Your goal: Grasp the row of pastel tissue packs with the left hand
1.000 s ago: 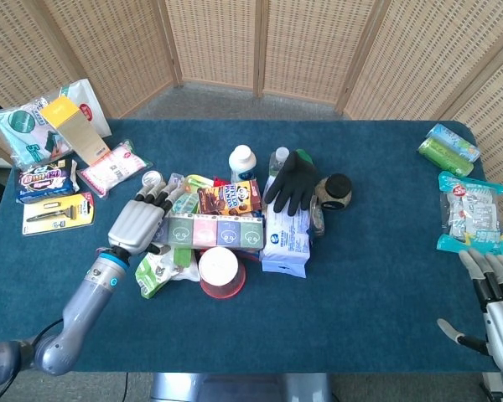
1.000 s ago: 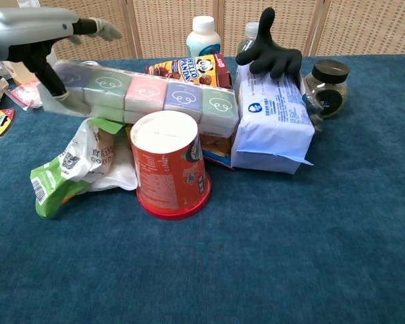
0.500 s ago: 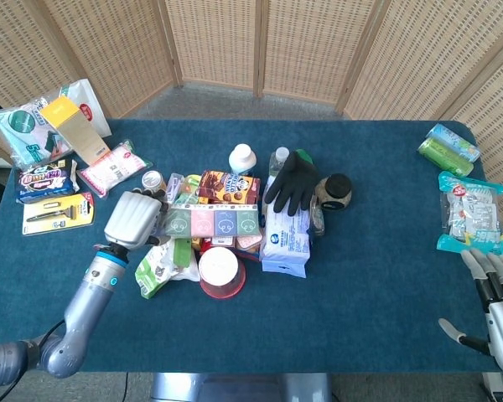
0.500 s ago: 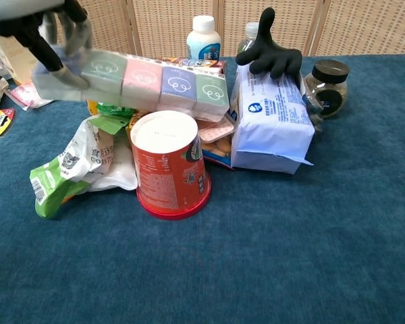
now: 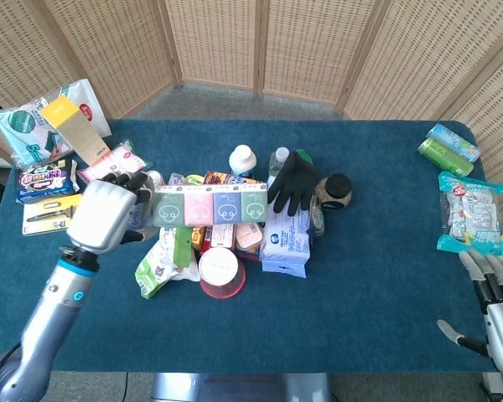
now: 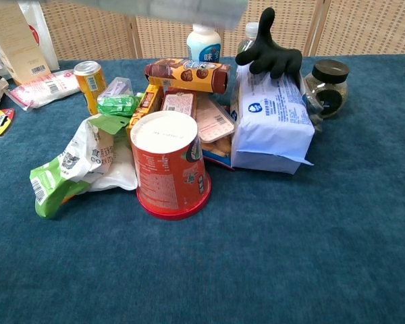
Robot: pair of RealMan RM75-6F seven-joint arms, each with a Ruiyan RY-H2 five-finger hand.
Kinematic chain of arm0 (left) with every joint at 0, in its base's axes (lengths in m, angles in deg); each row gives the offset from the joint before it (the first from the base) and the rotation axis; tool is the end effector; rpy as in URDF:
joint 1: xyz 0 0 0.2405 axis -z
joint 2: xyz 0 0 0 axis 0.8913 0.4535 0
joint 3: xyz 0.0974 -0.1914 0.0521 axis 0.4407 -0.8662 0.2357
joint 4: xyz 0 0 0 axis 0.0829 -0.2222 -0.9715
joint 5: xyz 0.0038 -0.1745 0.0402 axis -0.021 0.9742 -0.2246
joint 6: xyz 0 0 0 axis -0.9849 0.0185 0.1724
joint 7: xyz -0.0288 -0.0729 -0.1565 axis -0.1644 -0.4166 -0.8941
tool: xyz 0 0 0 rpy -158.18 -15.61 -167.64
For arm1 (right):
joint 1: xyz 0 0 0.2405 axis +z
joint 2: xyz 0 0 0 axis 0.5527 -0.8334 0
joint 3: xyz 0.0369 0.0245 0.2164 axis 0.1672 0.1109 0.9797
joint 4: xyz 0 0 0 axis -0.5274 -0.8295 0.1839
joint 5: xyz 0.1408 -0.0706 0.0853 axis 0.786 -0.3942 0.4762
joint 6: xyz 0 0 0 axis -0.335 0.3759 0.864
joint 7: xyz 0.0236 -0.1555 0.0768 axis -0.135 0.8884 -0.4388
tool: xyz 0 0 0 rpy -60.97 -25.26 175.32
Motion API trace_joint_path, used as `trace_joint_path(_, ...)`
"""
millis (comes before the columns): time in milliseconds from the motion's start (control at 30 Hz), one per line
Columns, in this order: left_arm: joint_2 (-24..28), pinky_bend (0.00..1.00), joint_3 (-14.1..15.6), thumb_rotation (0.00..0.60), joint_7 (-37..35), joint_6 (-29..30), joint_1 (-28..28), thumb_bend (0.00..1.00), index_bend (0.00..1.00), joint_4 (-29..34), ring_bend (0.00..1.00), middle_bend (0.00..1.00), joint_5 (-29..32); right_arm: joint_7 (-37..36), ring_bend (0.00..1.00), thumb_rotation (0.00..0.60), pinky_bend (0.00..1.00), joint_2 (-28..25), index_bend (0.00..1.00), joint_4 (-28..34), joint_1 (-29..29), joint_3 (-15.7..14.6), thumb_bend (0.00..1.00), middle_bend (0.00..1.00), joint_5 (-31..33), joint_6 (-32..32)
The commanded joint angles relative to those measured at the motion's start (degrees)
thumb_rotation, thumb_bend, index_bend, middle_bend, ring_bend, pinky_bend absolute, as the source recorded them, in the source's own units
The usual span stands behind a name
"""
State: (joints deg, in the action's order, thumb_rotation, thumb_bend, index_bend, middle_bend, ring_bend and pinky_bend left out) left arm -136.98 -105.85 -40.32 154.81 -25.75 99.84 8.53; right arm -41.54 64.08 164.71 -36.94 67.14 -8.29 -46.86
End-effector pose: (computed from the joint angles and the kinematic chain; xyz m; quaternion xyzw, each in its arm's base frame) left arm -0.0373 0.2982 0.1728 -0.6720 -0.2426 -0.4905 0.4989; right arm -0.2176 -0.1623 0.2154 0.5864 -0.3585 0.4343 0.5822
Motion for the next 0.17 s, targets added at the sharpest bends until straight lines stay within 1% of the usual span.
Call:
trace_joint_path(33,4.56,0.96,-1.83,0.6,-0.08,2.07,-1.44,0.0,0.76,4.03,1.0,1.0,-1.27,-0.01,0.0,0.6,0.0,0.0,0.0,-0.01,-0.12,-0.07,0.0,0.0,-0.18,-0.18)
trace_joint_path(167,7.93,0.96,-2.83,0.6,-0.38,2.97,-2.25,0.0,0.76,6.39,1.0,1.0,-1.44,-0.02,0.0,0.6,0.0,-0.01,0.0,0.0,-0.15,-0.04,0.0,0.0,-0.2,-0.25)
